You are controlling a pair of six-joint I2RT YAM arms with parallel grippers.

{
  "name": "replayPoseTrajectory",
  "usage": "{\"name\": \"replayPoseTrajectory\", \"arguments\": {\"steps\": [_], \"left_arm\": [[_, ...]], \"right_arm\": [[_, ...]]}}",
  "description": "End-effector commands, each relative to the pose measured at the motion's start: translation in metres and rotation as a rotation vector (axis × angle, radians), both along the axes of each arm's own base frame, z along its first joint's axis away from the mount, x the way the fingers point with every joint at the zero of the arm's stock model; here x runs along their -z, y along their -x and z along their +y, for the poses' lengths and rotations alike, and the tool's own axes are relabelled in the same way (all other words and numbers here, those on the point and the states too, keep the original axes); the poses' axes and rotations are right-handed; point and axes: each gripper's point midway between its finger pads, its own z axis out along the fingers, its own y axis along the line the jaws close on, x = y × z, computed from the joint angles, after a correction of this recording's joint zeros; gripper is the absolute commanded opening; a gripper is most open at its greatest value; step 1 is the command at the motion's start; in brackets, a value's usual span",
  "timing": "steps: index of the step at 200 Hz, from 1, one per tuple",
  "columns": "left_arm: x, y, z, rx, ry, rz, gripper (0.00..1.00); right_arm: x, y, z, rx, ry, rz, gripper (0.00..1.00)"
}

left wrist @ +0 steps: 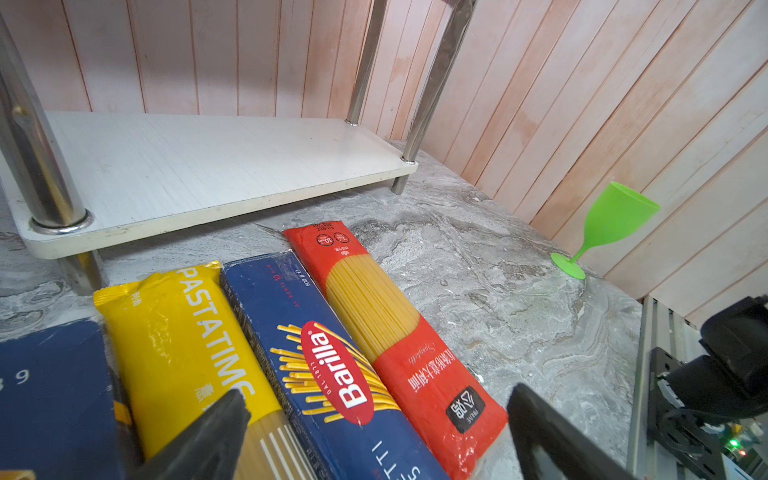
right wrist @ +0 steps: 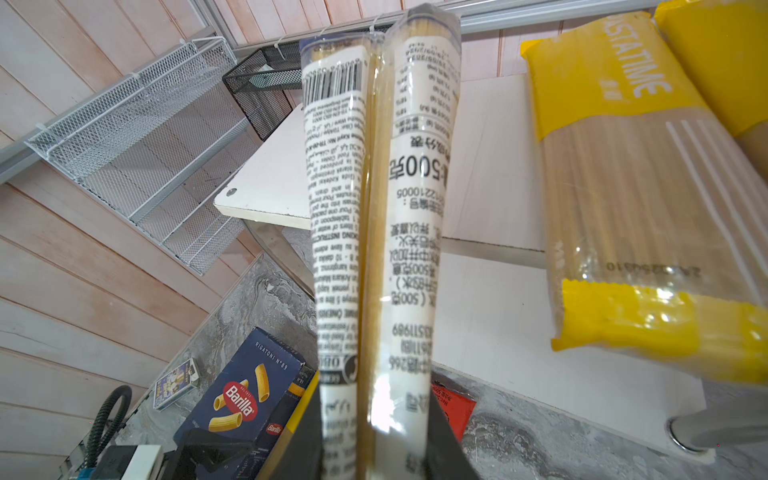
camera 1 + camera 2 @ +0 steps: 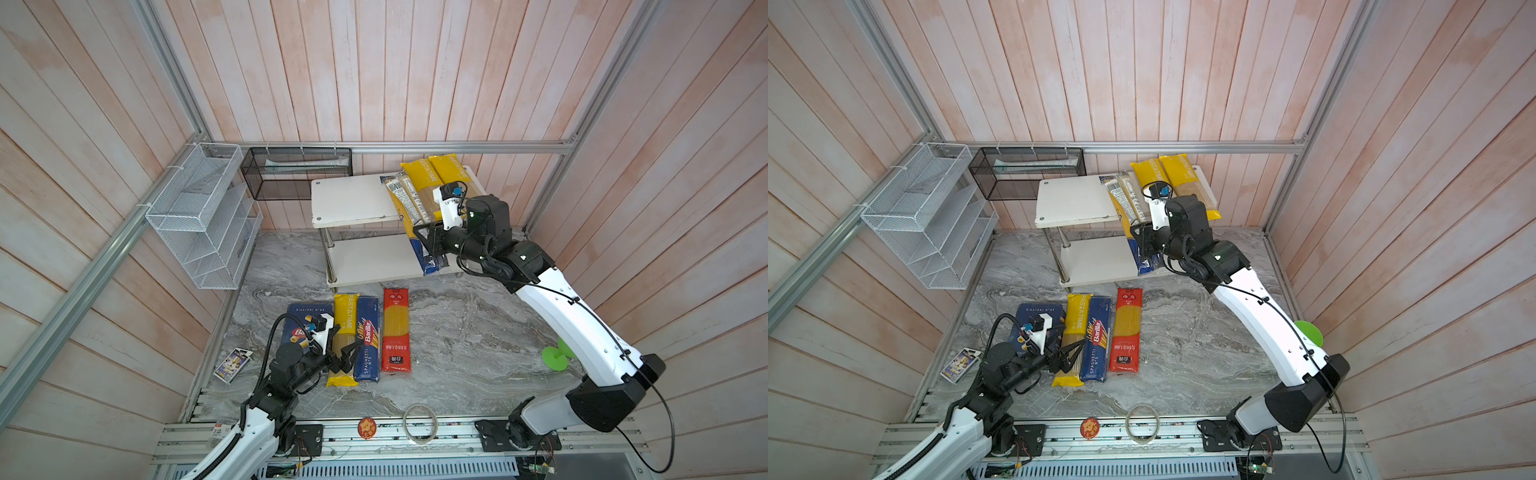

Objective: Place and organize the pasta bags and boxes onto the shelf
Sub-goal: 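Carry the spaghetti pack up over the top shelf with the right gripper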

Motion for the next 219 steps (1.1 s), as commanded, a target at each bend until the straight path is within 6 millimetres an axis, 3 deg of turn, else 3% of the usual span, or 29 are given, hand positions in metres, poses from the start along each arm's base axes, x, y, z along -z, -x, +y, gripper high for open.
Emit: {"name": "replayPoseTrajectory", "arguments": {"steps": [1,60,107,219], "left_arm": [[-0.008,0.0,-0.001,0.003,-0.002,-0.024,1.0],[-0.008,-0.001,-0.001,0.001,-0.003,-0.026,1.0],[-0.009,-0.001,0.001,-0.012,-0.001,-0.033,1.0],[-0.01,-0.002,0.003,-0.025,0.004,-0.034,1.0]], "right_arm": [[-0.079,-0.005,-0.001,0.007,-0.125,-0.21,0.1],[-0.089,-0.037,0.015,0.029,-0.118,-0.243,0.1],[-0.085,-0.066,0.028,0.049,-0.081,-0.233,0.1],[-0.066,-0.115,0.021,0.108,-0.073,-0.203,0.1]]}}
